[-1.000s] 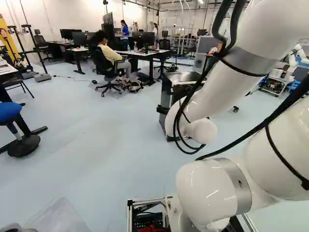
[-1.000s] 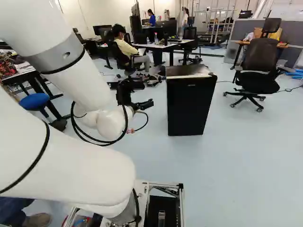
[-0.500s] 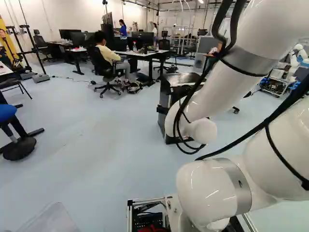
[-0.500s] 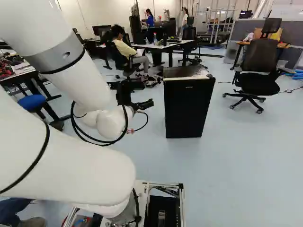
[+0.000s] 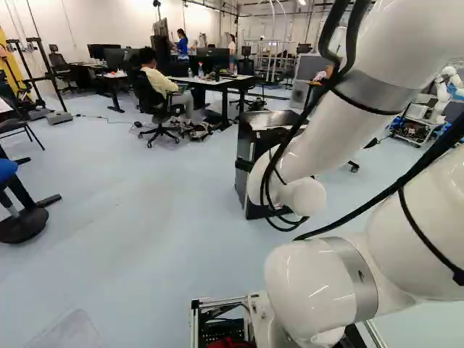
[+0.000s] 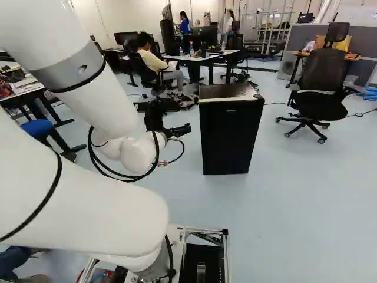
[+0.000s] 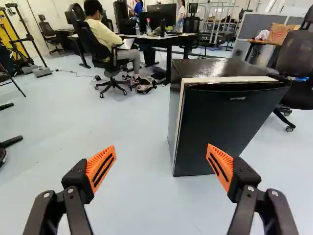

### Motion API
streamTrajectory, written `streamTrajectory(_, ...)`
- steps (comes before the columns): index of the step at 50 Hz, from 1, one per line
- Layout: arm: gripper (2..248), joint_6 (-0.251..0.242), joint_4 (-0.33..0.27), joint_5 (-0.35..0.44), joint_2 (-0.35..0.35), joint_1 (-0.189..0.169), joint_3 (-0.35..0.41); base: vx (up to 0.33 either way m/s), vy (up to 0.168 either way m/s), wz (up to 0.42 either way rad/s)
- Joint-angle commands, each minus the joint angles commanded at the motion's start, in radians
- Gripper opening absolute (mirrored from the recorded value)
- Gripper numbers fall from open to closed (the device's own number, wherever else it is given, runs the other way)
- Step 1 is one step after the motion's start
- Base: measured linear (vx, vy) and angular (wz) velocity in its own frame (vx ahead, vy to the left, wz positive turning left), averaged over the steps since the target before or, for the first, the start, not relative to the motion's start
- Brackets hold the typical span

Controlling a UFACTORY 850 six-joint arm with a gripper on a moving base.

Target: Grab a drink from the fridge

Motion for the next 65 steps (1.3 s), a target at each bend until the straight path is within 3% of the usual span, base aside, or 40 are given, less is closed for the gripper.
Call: streamTrajectory(65,247,0.000,0.000,0.000,0.000,0.000,0.000,0.047,-0.078,0.007)
